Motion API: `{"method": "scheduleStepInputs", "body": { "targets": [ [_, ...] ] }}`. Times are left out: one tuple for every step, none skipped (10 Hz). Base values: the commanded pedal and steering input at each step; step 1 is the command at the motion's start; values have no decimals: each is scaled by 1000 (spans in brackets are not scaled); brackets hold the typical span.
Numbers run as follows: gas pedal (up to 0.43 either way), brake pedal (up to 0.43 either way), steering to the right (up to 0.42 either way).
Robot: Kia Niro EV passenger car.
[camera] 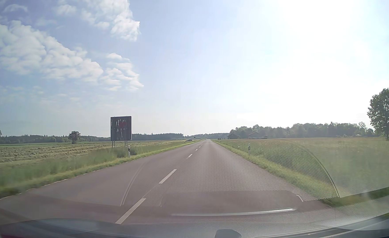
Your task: Follow the waypoints while adhering to traffic rules and regulations
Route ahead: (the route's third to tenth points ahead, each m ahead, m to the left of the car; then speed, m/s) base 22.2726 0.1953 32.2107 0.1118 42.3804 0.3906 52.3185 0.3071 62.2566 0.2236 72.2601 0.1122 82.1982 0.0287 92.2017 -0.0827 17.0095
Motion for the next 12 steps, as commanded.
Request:
{"method": "scheduleStepInputs", "body": {
  "targets": [
    [118,0,1],
    [118,0,1],
    [118,0,0],
    [157,0,0],
    [189,0,-1],
    [220,0,-1],
    [248,0,0],
    [248,0,0],
    [240,0,0],
    [228,0,0],
    [220,0,0],
    [209,0,0]
  ]
}}
